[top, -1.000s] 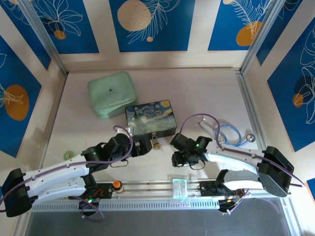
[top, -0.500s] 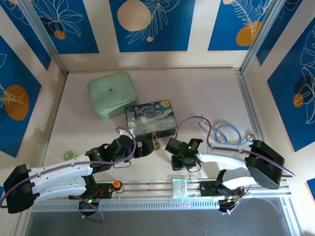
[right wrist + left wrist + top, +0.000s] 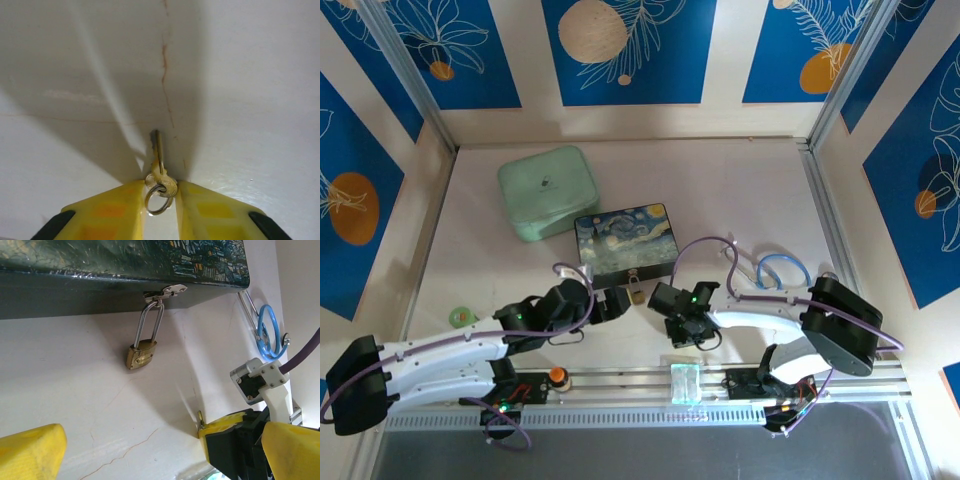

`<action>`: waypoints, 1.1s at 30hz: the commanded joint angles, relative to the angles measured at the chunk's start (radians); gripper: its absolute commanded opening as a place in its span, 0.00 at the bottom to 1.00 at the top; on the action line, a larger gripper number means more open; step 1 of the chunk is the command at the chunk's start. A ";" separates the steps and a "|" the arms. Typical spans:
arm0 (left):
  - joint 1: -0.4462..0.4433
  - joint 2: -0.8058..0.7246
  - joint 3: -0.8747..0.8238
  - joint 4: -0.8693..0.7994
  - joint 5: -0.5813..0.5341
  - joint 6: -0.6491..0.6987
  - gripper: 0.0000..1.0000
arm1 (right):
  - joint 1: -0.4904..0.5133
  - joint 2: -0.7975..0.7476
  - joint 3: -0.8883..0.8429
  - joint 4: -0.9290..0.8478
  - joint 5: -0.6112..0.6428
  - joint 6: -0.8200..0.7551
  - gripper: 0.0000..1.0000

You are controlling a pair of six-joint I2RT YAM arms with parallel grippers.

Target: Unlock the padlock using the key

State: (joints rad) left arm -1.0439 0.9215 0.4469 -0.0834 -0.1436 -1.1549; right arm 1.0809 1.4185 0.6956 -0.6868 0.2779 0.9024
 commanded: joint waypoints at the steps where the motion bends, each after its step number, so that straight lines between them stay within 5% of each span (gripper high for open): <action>1: -0.008 -0.020 -0.019 0.021 -0.030 -0.016 0.99 | 0.008 0.030 0.001 0.042 0.002 0.006 0.19; 3: -0.007 -0.022 -0.016 0.014 -0.035 -0.013 0.99 | 0.005 0.027 -0.004 0.057 -0.006 0.000 0.11; 16: -0.007 -0.023 0.018 0.031 -0.017 0.163 0.99 | -0.090 -0.178 -0.058 0.098 -0.144 -0.186 0.03; 24: -0.007 0.004 -0.025 0.276 0.090 0.201 0.84 | -0.147 -0.326 -0.066 0.151 -0.278 -0.303 0.02; 33: -0.009 0.090 -0.025 0.528 0.153 0.227 0.66 | -0.231 -0.416 -0.079 0.434 -0.530 -0.268 0.02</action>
State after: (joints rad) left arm -1.0447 1.0107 0.4065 0.3340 -0.0254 -0.9585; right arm 0.8612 1.0122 0.6277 -0.3714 -0.1371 0.6323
